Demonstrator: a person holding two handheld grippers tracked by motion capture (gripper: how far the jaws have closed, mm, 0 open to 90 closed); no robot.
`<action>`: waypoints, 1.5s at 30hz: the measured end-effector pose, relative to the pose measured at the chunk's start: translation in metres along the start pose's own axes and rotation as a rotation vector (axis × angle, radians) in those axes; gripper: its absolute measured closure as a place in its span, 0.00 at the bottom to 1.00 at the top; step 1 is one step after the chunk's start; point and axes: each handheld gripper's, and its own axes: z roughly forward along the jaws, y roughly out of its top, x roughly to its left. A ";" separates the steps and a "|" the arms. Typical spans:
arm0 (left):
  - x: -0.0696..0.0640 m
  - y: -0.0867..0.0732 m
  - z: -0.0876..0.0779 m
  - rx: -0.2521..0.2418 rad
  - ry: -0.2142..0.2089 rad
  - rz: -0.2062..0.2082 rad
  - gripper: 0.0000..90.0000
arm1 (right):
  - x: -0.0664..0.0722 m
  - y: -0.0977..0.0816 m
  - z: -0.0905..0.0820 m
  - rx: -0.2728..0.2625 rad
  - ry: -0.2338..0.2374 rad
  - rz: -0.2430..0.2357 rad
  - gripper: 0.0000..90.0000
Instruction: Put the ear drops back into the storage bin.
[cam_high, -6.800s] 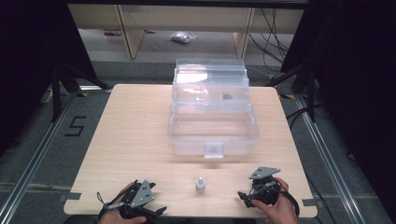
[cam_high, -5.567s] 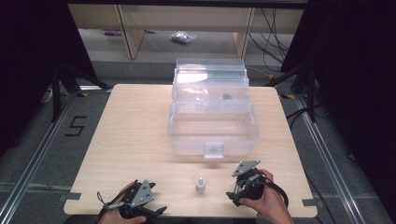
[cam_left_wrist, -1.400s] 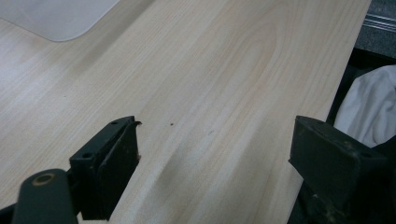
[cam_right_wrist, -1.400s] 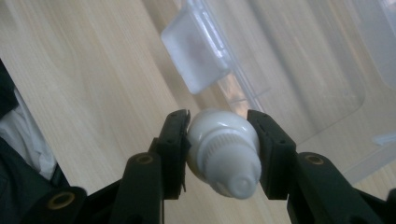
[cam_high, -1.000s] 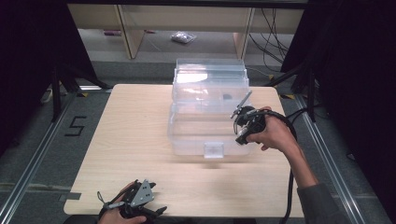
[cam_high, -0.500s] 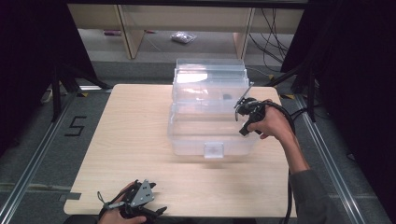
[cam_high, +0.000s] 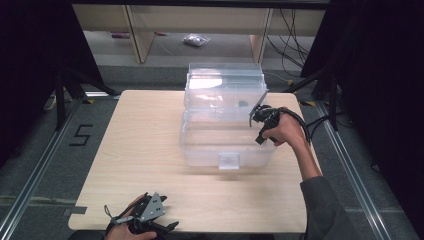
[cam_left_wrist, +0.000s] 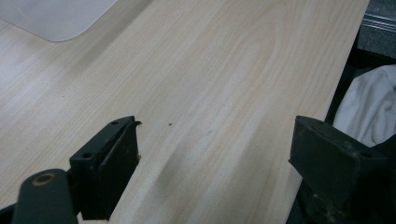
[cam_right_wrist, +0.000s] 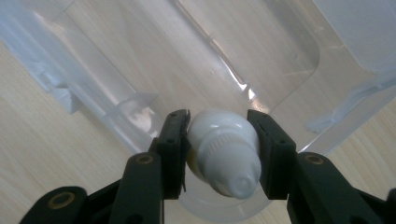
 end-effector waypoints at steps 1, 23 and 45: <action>0.000 0.000 0.001 -0.006 0.010 0.003 0.17 | 0.000 0.001 0.002 0.009 0.001 0.017 0.67; -0.001 -0.001 0.001 -0.016 0.020 -0.001 0.17 | -0.009 0.014 0.044 0.112 0.002 0.069 0.67; -0.001 -0.001 0.001 -0.016 0.020 0.001 0.17 | -0.014 0.013 0.068 0.119 0.014 0.043 0.67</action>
